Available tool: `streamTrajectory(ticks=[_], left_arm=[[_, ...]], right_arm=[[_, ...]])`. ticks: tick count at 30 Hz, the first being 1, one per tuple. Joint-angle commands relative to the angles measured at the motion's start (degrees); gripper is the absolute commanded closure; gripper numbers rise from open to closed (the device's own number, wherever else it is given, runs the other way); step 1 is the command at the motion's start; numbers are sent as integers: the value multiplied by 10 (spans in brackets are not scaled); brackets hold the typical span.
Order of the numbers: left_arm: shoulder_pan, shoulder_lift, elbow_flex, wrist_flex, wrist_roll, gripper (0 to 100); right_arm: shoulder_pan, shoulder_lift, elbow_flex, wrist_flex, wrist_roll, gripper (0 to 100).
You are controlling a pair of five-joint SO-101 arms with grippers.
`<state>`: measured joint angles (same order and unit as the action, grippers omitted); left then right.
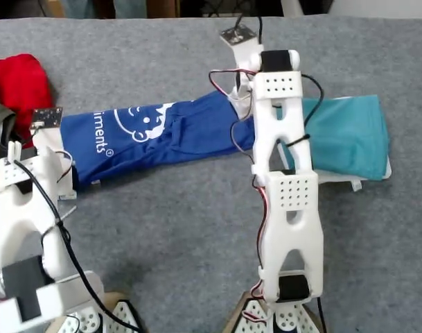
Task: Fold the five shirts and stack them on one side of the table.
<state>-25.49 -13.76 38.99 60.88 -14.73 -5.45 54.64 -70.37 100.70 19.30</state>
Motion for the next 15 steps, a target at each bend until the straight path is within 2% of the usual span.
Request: streamTrajectory(ticks=[1,4,7,10,15], left_arm=[[1,-73,-64,49,-3,950],[-18,-109,-129,92,2,948],[-58,-87,-180,102,23,878],[-80,-20,-222,102,38,813],[-80,128,-313,139,41,809]], right_arm=[[-6,-33,-49,4,2,984],[-6,-33,-55,4,2,984],[-6,-33,-55,5,2,984],[-9,-33,-53,5,2,984],[-11,-33,-53,5,2,984]])
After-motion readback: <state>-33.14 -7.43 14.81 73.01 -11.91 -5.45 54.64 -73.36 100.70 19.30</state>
